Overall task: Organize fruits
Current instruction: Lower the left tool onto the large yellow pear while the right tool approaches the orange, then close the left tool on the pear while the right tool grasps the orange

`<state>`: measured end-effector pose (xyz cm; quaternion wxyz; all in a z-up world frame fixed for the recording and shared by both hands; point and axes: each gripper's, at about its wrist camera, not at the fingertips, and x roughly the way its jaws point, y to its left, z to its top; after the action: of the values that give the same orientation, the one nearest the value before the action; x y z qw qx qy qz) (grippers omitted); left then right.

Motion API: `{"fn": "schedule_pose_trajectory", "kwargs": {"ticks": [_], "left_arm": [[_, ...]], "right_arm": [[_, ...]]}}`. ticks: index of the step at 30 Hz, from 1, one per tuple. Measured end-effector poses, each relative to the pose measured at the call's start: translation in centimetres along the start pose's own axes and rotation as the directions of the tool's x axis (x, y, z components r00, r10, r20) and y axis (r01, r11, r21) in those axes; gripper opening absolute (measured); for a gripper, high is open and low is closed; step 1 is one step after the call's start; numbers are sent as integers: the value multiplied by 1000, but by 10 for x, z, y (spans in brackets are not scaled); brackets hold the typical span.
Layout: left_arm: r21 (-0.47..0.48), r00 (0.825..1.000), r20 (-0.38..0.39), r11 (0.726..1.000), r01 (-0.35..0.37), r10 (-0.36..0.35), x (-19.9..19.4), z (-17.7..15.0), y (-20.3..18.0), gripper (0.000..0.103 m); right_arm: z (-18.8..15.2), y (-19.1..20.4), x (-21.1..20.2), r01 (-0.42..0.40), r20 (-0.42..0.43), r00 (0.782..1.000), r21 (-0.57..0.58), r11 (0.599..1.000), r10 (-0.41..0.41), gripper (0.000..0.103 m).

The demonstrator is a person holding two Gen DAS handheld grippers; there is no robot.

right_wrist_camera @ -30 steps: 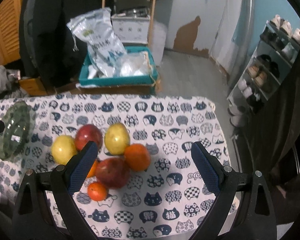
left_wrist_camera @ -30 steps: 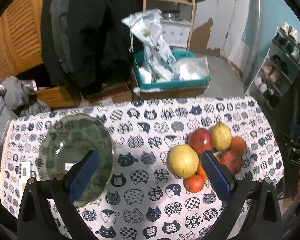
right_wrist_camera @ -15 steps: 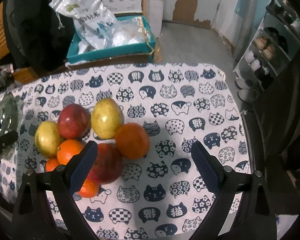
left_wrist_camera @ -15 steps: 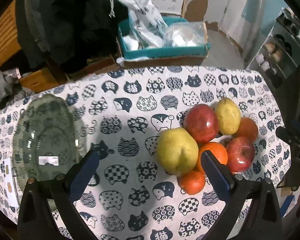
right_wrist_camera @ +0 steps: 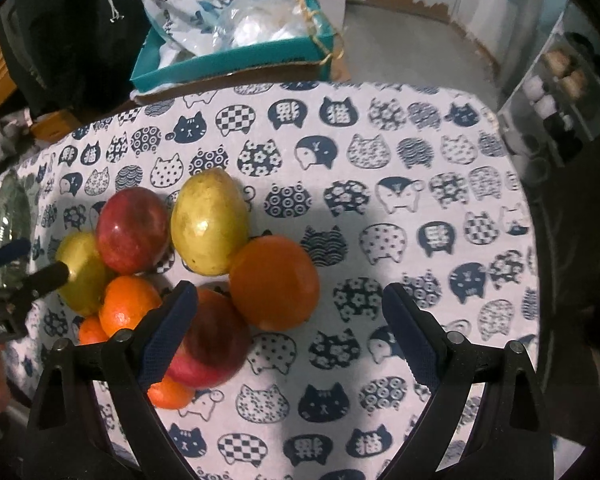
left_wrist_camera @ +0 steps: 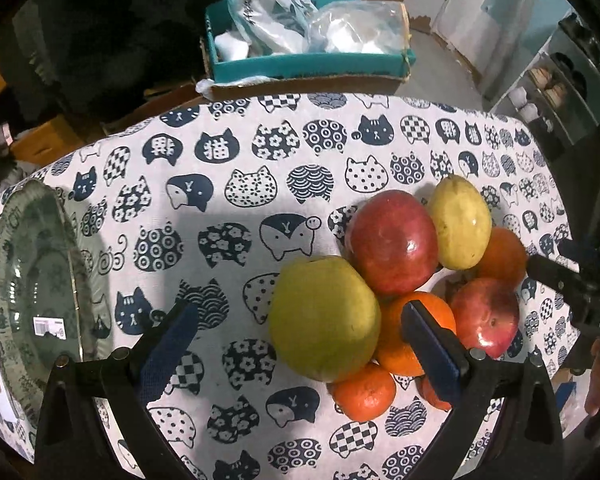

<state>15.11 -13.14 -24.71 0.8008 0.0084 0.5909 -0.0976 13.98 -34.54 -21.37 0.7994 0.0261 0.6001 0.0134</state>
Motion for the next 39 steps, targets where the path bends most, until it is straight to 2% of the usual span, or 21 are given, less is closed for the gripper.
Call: {"fn": "schedule_pose_trajectory", "kwargs": {"ticks": [5,9,14,19,22,25,30,32,39], "left_arm": [[-2,999,-30,1000,31,-31,11,2,0,100],[-7,997,-60,999,42,-43,22,1,3,91],[-31,991,-89,995,93,-95,32,0,5,86],[-29,985,-99,990,137,-139,39,-3,1,72],[-36,985,-95,989,142,-145,38,-2,1,72],[-24,989,-87,993,116,-118,36,-3,1,72],[-30,996,-60,998,60,-62,30,-3,13,72],[-25,998,-54,999,32,-33,30,-2,17,72],[-29,997,-54,998,46,-48,32,-1,20,71]], "right_arm": [[7,-4,23,-62,-70,996,28,998,64,87],[7,-3,39,-73,-113,991,30,997,76,82],[9,-5,49,-83,-132,987,50,995,89,75],[11,-7,60,-98,-157,982,74,992,109,73],[11,-9,59,-128,-153,978,88,988,141,65],[10,-6,57,-114,-143,982,67,991,123,64],[5,-20,50,9,-112,994,39,999,-4,64],[6,-27,50,5,-104,995,62,998,1,64],[6,-25,51,21,-108,994,33,999,-18,66]]}}
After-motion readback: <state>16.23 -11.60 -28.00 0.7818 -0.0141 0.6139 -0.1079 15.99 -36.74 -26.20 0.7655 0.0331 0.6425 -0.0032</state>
